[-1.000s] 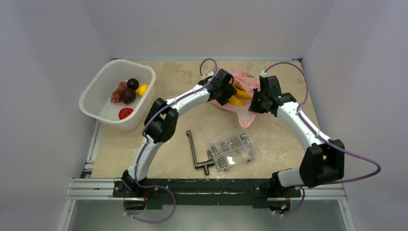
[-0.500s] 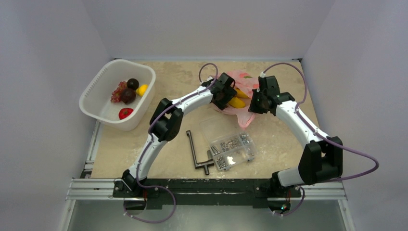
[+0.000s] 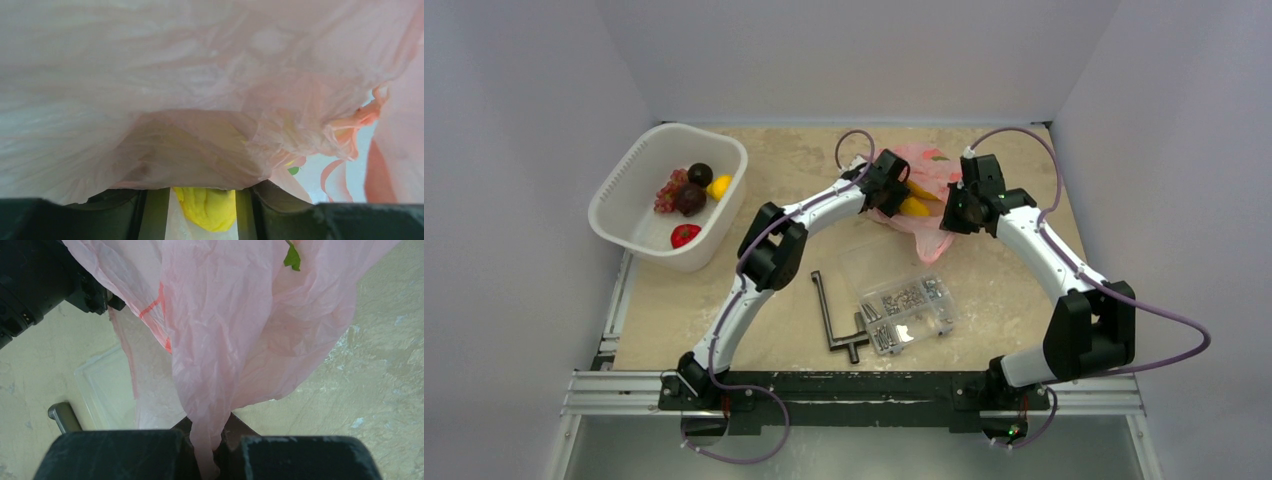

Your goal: Take the fake fruits out of the plastic bag

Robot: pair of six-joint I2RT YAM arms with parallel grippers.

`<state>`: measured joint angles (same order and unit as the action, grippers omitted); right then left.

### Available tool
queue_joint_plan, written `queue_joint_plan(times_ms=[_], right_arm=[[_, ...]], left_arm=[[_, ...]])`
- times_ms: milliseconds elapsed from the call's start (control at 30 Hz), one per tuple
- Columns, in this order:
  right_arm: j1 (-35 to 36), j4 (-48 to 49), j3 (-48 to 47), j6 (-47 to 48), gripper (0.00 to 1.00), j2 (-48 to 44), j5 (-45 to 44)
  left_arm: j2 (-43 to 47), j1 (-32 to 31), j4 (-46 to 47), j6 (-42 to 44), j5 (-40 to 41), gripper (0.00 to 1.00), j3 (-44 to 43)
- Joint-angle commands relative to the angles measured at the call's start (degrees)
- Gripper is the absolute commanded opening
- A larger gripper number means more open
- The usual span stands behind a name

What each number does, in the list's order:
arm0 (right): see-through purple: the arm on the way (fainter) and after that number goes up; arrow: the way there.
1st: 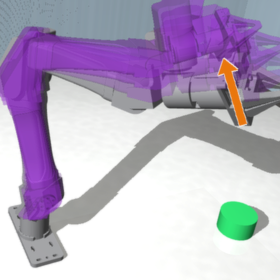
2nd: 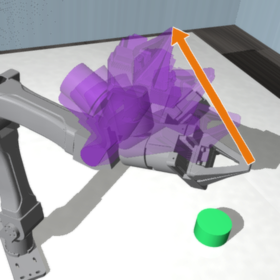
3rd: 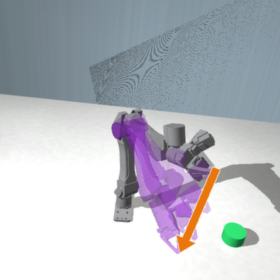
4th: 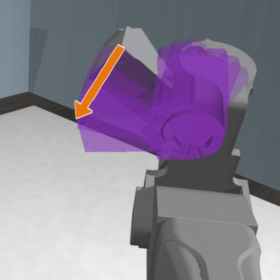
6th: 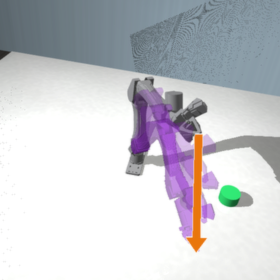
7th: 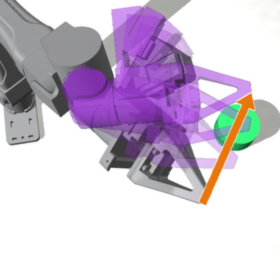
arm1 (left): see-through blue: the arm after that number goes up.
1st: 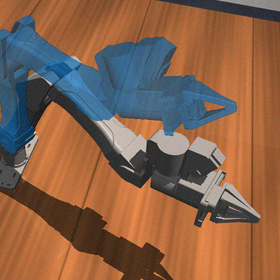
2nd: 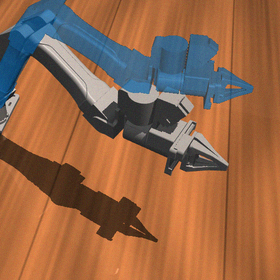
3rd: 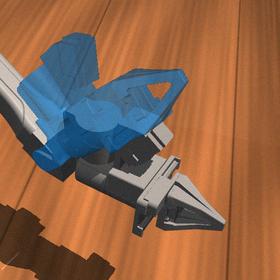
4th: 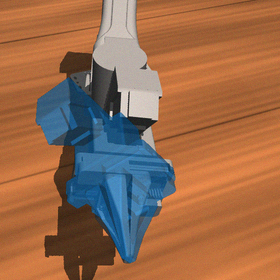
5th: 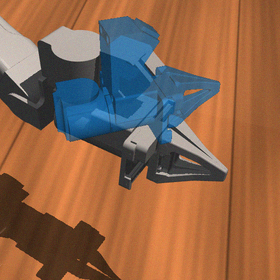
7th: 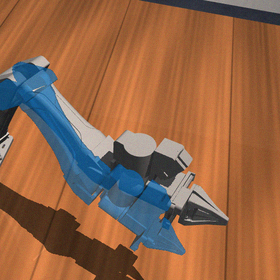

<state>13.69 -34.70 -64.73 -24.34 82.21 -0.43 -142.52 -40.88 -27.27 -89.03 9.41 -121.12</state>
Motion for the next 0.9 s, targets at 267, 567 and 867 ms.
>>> queue_joint_plan(times_ms=[267, 567, 867], right_arm=[[-0.2, 0.7, 1.0, 1.5, 0.00, -1.1, -0.7], [-2.3, 2.5, 3.3, -0.7, 0.00, -1.0, -0.6], [-3.1, 1.9, -0.4, 0.7, 0.00, 0.6, 1.5]], left_arm=[[10.9, 2.6, 14.5, 9.3, -6.8, 0.03, 5.8], [17.4, 3.5, 21.9, 9.0, -15.5, 0.00, 12.3], [13.3, 3.8, 19.3, 8.4, -16.9, 0.05, 12.5]])
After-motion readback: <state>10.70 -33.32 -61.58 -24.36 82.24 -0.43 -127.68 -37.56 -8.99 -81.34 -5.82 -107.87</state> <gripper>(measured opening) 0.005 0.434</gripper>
